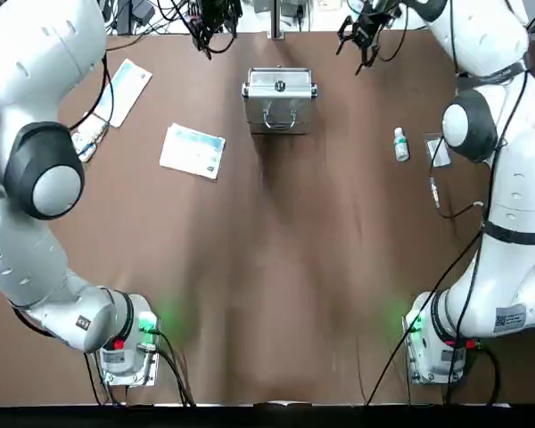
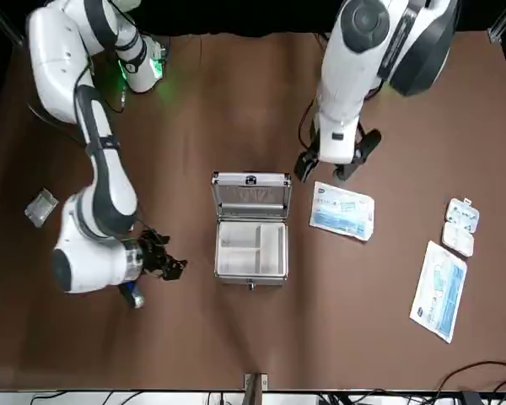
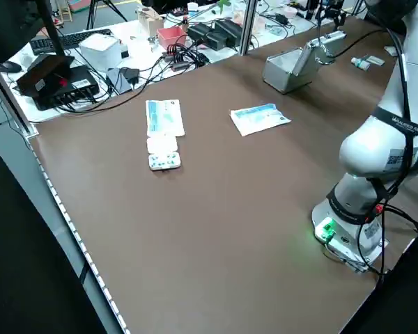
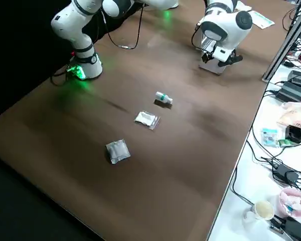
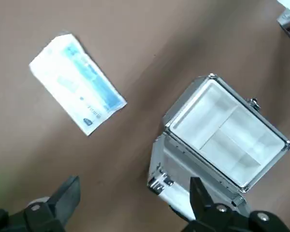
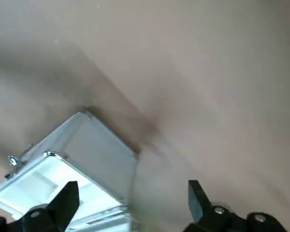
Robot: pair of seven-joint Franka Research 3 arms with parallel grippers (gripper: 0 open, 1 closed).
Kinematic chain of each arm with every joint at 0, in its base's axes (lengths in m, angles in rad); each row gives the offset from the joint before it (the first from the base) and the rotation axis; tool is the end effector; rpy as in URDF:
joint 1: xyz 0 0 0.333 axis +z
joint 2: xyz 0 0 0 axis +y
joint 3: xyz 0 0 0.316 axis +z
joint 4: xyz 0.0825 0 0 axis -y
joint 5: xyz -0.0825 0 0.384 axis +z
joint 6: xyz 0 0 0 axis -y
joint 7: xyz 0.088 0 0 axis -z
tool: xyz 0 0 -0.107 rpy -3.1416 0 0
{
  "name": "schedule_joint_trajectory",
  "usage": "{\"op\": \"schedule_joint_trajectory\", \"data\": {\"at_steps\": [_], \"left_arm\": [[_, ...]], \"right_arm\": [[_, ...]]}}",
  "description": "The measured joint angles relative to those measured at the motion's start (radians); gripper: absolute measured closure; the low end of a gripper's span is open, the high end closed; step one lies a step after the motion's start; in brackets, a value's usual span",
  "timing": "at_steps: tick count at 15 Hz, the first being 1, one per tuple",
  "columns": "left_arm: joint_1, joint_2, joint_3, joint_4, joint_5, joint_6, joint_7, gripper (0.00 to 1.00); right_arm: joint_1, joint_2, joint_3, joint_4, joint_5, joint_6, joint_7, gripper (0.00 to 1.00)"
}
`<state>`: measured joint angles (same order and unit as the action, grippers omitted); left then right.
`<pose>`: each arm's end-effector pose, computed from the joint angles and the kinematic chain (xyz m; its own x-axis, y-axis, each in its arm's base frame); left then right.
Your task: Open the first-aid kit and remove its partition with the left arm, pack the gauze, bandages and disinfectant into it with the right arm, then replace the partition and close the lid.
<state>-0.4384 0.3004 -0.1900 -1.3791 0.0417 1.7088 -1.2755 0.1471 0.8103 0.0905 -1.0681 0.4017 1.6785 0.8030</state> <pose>0.5407 -0.3664 0.5493 0.7953 0.6062 -0.0038 0.6059 -0.7947 0.0372 0.7200 0.1913 0.3424 0.7195 -0.5248 -0.4548 -0.6432 -0.7506 -0.1513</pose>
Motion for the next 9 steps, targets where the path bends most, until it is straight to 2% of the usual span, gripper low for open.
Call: {"op": "schedule_joint_trajectory", "data": {"at_steps": [7,9], "left_arm": [[-0.001,0.080,0.000,0.000,0.000,0.151,0.315,0.00],[-0.003,0.102,0.000,0.000,0.000,0.203,0.411,0.00]], "right_arm": [[-0.087,-0.111,-0.001,-0.004,-0.189,-0.083,-0.418,0.00],[-0.111,-0.135,-0.001,-0.031,-0.230,-0.093,-0.524,0.00]]}}
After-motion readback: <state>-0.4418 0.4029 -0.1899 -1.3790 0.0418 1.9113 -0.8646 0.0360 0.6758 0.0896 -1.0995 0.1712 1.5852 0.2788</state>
